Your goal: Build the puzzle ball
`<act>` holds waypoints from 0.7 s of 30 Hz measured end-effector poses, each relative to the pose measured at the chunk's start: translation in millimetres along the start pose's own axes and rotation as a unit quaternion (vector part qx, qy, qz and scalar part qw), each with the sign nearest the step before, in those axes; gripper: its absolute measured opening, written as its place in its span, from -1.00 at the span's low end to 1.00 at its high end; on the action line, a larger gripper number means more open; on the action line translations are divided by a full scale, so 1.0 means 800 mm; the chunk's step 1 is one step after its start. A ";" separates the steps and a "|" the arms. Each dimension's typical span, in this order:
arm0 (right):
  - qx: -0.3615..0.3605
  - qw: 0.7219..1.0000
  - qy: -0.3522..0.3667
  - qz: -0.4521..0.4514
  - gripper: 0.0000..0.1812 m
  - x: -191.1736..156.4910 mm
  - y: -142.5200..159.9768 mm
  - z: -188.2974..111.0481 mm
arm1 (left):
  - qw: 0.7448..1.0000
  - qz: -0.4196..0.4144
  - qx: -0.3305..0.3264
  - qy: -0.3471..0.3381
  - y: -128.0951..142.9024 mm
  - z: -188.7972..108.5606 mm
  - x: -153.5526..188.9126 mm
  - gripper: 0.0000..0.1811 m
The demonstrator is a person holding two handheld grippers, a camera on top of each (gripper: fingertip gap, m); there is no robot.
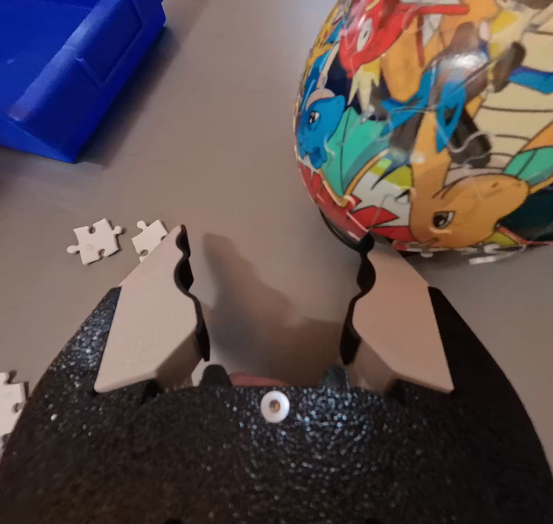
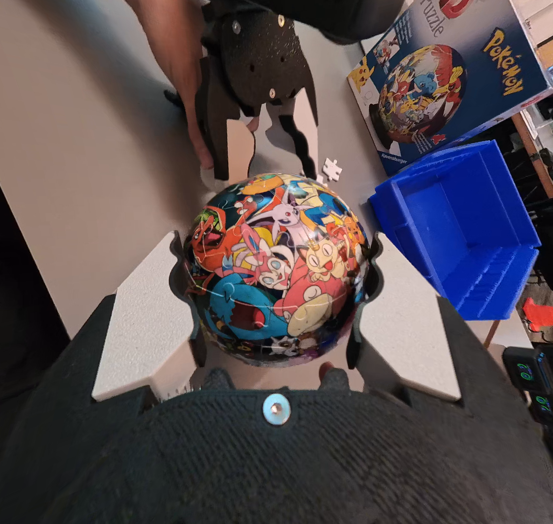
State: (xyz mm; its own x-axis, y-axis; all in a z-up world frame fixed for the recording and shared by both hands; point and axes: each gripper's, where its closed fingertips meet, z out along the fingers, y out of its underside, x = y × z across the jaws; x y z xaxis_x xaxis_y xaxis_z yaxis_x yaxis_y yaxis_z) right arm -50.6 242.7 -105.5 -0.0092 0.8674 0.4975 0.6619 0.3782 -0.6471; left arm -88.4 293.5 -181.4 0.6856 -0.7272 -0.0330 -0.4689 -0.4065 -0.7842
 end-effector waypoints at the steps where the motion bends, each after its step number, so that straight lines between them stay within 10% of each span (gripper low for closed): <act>1: -0.014 1.000 0.002 -0.004 0.33 0.000 0.001 0.000 | 1.000 0.004 -0.010 0.007 0.004 0.000 0.000 0.15; 15: -0.069 0.995 0.070 -0.009 0.45 -0.003 0.012 -0.006 | 0.996 0.037 -0.026 0.078 0.028 -0.017 0.005 0.20; 21: -0.053 0.992 0.112 0.002 0.46 -0.005 0.019 -0.008 | 0.990 0.102 0.021 0.099 0.026 -0.041 0.027 -0.15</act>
State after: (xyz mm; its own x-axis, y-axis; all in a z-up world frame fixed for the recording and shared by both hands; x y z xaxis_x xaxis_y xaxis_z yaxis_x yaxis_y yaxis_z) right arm -35.7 243.4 -113.9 0.1527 0.7707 0.6186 0.7364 0.3287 -0.5913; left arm -101.3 251.6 -178.1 0.4547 -0.8874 -0.0757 -0.5603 -0.2189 -0.7988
